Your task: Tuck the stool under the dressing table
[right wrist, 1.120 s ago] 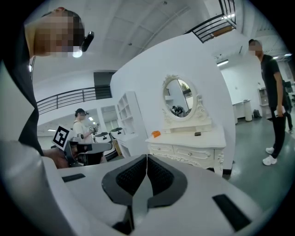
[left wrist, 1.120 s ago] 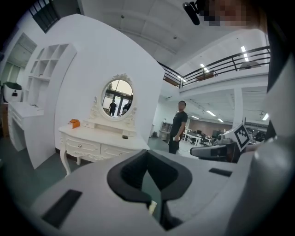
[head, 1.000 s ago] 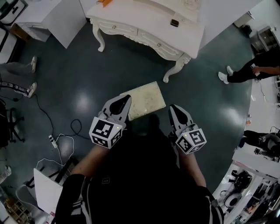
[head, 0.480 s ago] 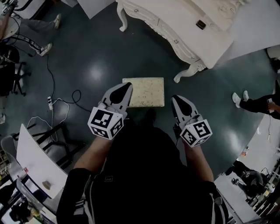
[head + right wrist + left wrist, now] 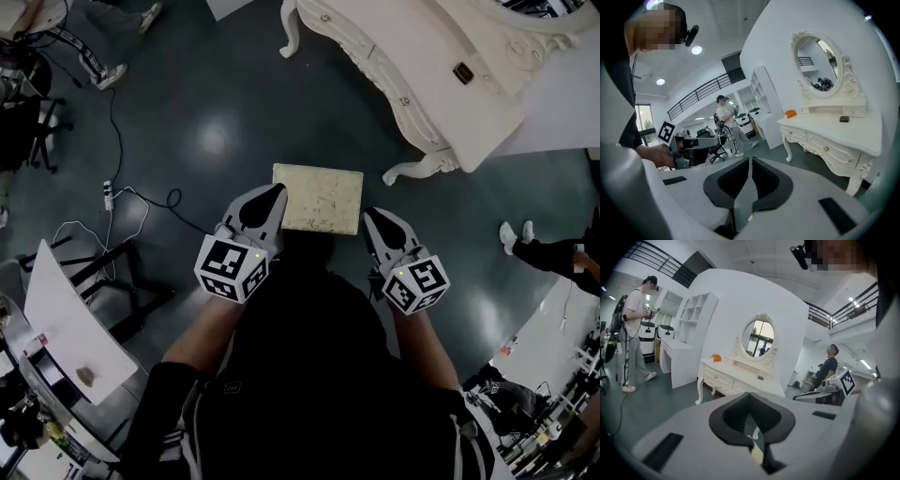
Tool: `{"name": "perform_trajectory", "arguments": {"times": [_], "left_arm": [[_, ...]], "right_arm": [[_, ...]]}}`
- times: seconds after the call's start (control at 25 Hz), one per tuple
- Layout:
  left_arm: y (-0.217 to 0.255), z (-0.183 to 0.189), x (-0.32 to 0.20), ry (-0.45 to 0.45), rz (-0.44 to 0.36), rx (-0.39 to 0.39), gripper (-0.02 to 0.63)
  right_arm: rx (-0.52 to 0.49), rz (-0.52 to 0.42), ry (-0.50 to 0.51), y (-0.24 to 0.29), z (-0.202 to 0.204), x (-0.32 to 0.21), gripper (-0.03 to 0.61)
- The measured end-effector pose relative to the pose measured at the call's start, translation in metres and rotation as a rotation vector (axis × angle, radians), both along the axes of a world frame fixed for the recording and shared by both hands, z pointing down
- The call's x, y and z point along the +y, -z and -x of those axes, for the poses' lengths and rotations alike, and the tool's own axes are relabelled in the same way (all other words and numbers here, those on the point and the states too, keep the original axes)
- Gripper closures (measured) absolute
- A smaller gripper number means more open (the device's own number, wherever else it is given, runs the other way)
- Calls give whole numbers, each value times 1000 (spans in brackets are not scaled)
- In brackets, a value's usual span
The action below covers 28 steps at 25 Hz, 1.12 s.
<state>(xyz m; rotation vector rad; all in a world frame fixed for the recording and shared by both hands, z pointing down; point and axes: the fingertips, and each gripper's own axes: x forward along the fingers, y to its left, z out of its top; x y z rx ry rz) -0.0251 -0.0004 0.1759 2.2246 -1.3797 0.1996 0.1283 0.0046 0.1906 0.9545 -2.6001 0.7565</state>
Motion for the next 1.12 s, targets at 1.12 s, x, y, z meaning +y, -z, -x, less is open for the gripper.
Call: {"name": "perform_trajectory", "arguments": {"times": [1.12], "left_arm": [[-239, -2, -17, 39, 287, 24, 606]], "right_arm": [[-5, 262, -43, -225, -15, -44, 504]]}}
